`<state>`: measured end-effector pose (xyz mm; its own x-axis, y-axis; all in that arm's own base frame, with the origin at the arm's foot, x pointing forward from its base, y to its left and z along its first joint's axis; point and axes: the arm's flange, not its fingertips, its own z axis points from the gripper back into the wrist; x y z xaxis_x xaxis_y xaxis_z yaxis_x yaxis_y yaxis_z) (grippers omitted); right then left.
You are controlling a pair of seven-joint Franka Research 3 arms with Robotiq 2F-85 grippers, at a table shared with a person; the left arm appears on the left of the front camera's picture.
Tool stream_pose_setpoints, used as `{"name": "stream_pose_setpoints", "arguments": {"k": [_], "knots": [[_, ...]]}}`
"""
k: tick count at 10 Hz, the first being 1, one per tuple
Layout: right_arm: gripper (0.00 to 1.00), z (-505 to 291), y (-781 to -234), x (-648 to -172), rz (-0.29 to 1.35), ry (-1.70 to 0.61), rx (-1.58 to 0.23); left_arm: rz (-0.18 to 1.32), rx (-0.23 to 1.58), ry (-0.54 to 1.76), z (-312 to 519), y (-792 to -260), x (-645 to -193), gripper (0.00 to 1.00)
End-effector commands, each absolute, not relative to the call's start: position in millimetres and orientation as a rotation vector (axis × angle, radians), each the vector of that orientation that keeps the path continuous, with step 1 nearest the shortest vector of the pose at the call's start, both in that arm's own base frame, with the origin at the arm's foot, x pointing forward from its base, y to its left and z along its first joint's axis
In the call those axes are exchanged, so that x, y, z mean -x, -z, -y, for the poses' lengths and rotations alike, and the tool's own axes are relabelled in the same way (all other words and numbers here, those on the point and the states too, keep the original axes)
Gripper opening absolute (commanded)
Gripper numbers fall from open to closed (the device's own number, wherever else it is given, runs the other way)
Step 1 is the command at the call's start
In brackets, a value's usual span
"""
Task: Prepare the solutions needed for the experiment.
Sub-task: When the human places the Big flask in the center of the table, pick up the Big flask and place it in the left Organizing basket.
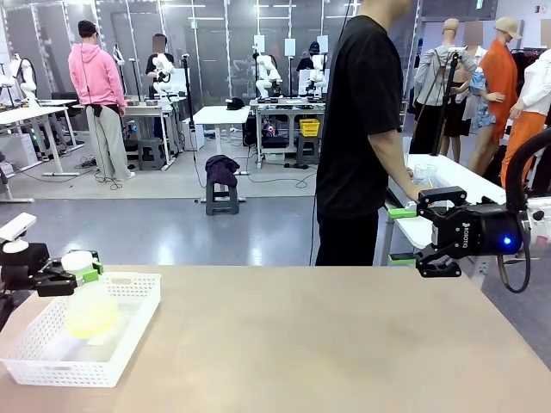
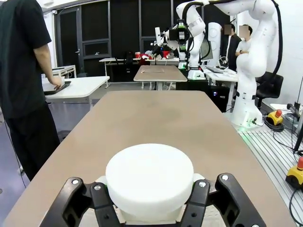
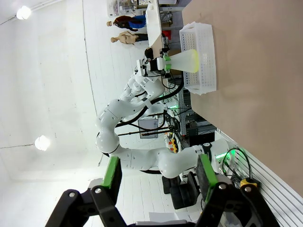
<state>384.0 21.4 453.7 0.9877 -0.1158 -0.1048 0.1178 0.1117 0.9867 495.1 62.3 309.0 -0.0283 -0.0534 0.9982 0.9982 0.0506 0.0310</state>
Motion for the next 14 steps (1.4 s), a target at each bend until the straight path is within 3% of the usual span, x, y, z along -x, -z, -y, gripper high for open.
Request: {"name": "stream_pose_setpoints", "arguments": {"k": [1,10,11,14], "knots": [[0.81,-21,-455,-384,-0.002,0.169,-1.455,1.205,1.118,1.267,-58,-302,-503,0.04],[0.81,-21,-455,-384,-0.002,0.169,-1.455,1.172,1.143,1.278,-57,-278,-508,0.04],[0.81,-21,-455,-384,-0.002,0.169,-1.455,1.158,1.144,1.262,-57,-276,-509,0.38],[0.81,-21,-455,-384,-0.002,0.169,-1.455,1.151,1.149,1.265,-61,-273,-507,0.64]]}}
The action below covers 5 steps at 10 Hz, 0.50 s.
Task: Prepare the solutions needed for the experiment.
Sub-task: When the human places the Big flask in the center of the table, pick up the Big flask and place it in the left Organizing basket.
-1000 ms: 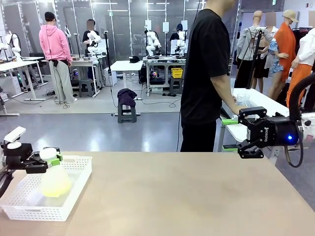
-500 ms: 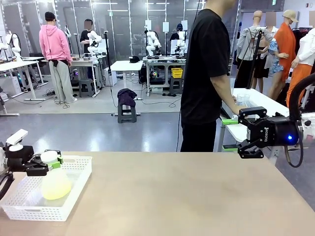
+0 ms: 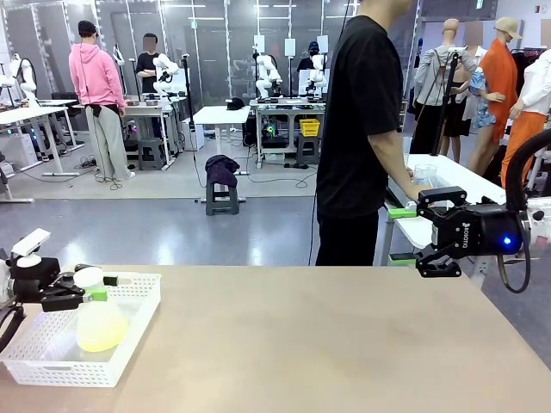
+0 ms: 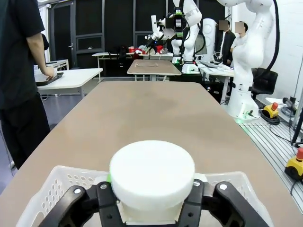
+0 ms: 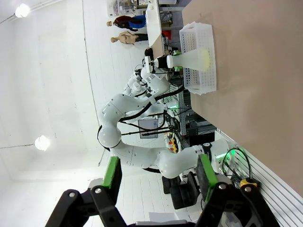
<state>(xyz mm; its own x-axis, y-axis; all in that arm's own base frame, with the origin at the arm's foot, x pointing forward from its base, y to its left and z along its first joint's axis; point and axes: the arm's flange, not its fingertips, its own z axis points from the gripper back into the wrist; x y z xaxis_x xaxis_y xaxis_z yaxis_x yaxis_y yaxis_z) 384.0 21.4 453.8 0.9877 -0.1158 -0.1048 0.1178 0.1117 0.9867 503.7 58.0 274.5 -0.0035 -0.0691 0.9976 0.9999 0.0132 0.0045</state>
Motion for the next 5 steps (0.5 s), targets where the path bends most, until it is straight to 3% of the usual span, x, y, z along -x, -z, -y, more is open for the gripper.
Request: {"name": "stream_pose_setpoints", "arguments": {"k": [1,2,3,5], "knots": [[0.81,-21.4,-454.6,-383.7,-0.002,0.169,-1.455,1.15,1.154,1.261,-63.0,-272.5,-507.2,0.78],[0.81,-21.4,-454.6,-383.7,-0.002,0.169,-1.455,1.154,1.134,1.252,-65.0,-272.0,-509.3,0.84],[0.81,-21.4,-454.6,-383.7,-0.002,0.169,-1.455,1.144,1.112,1.233,-65.6,-272.2,-510.4,0.98],[0.81,-21.4,-454.6,-383.7,-0.002,0.169,-1.455,1.162,1.143,1.215,-69.1,-268.4,-505.8,1.0]]}}
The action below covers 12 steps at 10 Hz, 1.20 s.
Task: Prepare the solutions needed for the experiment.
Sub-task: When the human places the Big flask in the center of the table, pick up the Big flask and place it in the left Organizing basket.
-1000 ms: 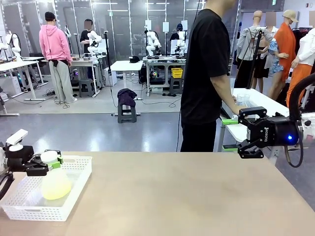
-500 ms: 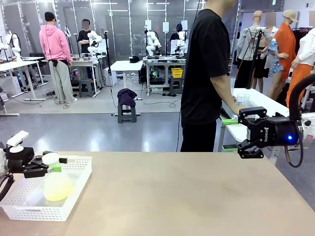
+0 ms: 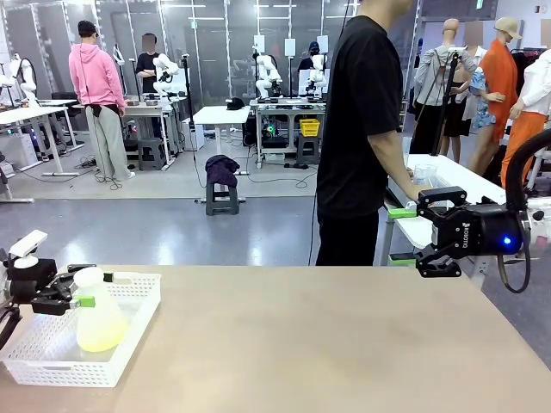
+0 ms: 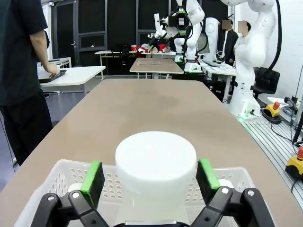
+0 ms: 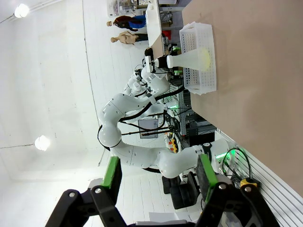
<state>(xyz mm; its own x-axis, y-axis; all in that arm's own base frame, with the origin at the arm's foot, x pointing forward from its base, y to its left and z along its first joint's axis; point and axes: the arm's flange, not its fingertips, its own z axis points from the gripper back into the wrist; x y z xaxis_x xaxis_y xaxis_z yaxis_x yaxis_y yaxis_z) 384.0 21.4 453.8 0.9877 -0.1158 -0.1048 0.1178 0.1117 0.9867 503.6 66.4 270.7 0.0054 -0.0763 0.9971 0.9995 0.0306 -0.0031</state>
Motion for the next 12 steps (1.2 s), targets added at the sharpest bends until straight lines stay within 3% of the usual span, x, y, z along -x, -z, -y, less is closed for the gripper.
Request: {"name": "stream_pose_setpoints", "arguments": {"k": [1,7,12], "knots": [[0.81,-21,-455,-384,-0.002,0.169,-1.455,1.165,1.132,1.224,-65,-273,-504,1.0],[0.81,-21,-455,-384,-0.002,0.169,-1.455,1.163,1.134,1.218,-66,-270,-503,0.98],[0.81,-21,-455,-384,-0.002,0.169,-1.455,1.172,1.042,1.21,-124,-288,-489,1.0]]}}
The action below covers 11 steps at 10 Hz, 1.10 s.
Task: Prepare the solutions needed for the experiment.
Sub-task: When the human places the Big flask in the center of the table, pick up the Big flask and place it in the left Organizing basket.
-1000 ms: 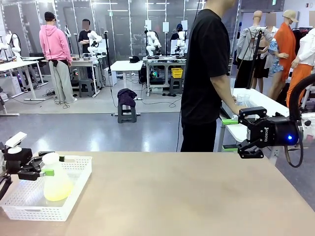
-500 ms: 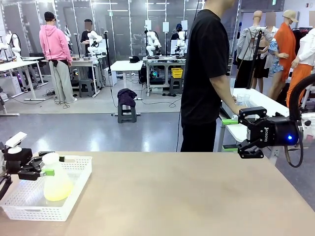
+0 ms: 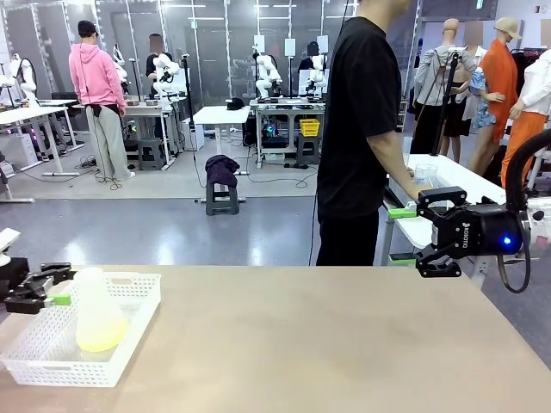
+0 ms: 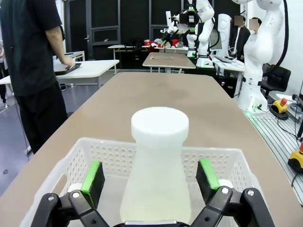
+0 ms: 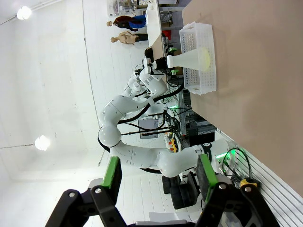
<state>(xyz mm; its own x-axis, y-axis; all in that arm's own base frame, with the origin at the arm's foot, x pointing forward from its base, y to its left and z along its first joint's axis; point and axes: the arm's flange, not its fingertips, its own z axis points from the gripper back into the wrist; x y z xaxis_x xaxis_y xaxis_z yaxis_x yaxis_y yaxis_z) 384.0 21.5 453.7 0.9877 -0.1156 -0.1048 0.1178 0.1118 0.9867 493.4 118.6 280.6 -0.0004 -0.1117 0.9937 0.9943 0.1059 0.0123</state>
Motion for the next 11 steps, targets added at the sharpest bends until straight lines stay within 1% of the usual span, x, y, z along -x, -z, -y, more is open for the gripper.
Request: {"name": "stream_pose_setpoints", "arguments": {"k": [1,2,3,4,5,6,7,8,9,10,11], "knots": [[0.81,-21,-455,-384,-0.002,0.169,-1.455,1.156,1.047,1.208,-137,-293,-480,1.0],[0.81,-21,-455,-384,-0.002,0.169,-1.455,1.123,1.065,1.183,-156,-300,-466,1.0],[0.81,-21,-455,-384,-0.002,0.169,-1.455,1.027,1.121,1.068,-165,-309,-455,1.0],[0.81,-21,-455,-384,-0.002,0.169,-1.455,0.953,1.227,0.824,-169,-325,-445,1.0],[0.81,-21,-455,-384,-0.002,0.169,-1.455,0.871,1.275,0.754,-173,-339,-440,1.0],[0.81,-21,-455,-384,-0.002,0.169,-1.455,0.721,1.301,0.661,-178,-348,-435,1.0],[0.81,-21,-455,-384,-0.002,0.169,-1.455,0.619,1.357,0.572,-178,-354,-433,1.0],[0.81,-21,-455,-384,-0.002,0.169,-1.455,0.528,1.419,0.54,-178,-360,-433,1.0],[0.81,-21,-455,-384,-0.002,0.169,-1.455,0.388,1.406,0.521,-180,-361,-431,1.0],[0.81,-21,-455,-384,-0.002,0.169,-1.455,0.302,1.405,0.42,-184,-359,-433,1.0],[0.81,-21,-455,-384,-0.002,0.169,-1.455,0.26,1.424,0.348,-188,-361,-435,1.0]]}}
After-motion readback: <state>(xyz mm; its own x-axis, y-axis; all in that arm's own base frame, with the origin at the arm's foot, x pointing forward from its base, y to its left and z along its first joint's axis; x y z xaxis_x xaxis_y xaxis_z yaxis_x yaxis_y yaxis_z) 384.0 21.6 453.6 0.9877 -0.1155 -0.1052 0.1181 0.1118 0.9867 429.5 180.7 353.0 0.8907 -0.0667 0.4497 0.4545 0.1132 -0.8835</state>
